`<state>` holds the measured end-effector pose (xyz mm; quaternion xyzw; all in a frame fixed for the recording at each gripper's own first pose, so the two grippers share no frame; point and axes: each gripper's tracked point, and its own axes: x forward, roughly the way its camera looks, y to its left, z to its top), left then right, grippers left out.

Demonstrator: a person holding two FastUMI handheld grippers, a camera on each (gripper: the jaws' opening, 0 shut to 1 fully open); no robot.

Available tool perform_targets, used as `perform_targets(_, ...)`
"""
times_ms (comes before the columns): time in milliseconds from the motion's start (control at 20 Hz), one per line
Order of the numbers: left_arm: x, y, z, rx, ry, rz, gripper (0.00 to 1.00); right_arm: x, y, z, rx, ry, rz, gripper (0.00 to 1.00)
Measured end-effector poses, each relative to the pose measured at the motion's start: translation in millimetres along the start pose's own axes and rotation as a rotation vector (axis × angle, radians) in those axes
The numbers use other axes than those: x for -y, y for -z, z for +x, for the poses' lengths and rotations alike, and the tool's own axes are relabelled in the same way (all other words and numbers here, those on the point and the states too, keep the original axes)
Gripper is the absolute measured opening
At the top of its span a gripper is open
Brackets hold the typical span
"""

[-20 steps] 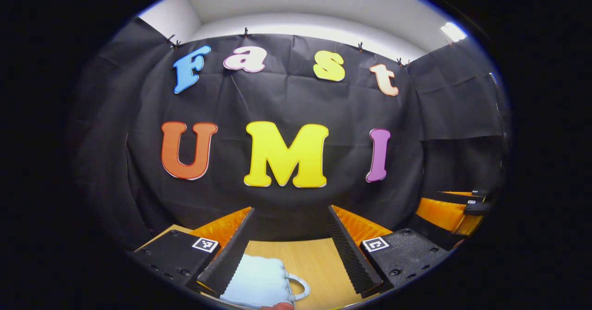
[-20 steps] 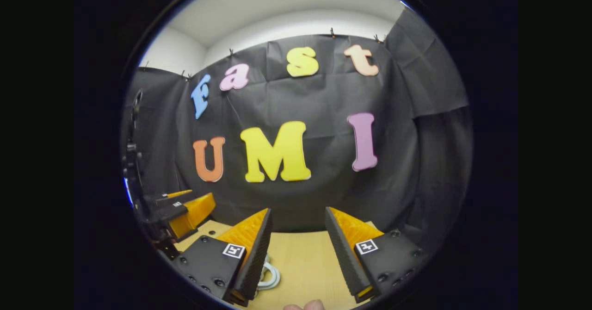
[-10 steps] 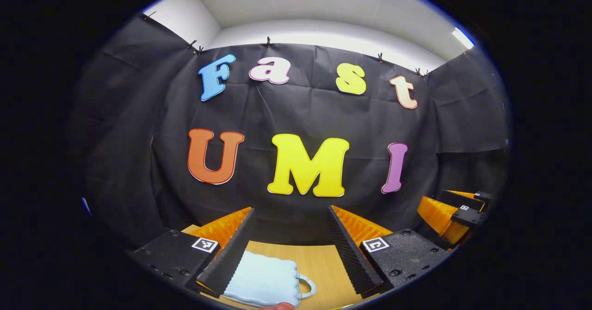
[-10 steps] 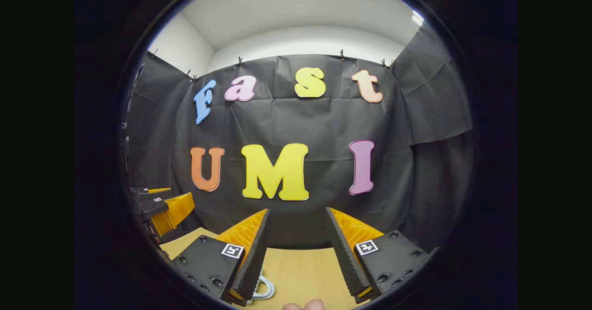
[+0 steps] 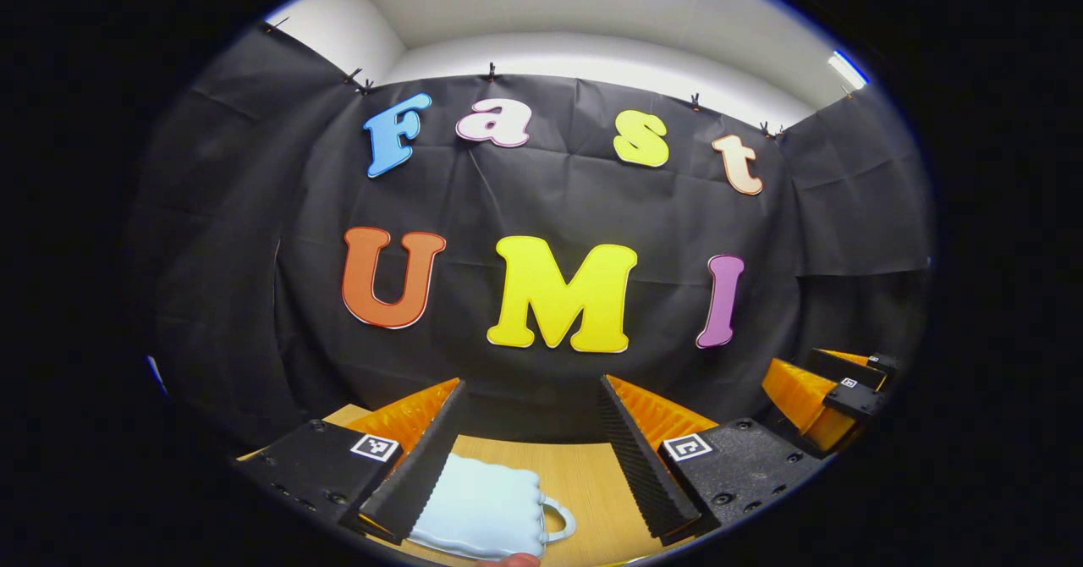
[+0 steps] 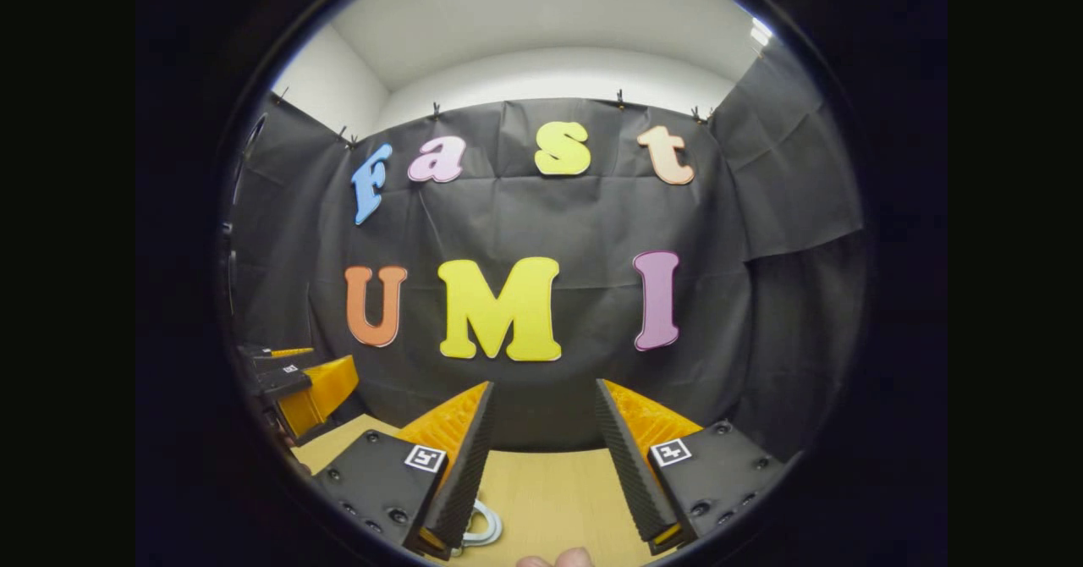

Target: First open the suitcase, pack the skin care products into it, and then close the suitcase.

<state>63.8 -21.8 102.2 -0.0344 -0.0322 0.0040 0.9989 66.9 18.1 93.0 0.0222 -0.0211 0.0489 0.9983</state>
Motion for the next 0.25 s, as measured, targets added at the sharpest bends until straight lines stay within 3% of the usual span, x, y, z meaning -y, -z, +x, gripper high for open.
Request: perform_targets(250, 9.2, -2.7, 1.4, 0.014, 0.026, 0.013, 0.97, -5.8, 2.9, 3.7, -0.004, -0.021, 0.009, 0.70)
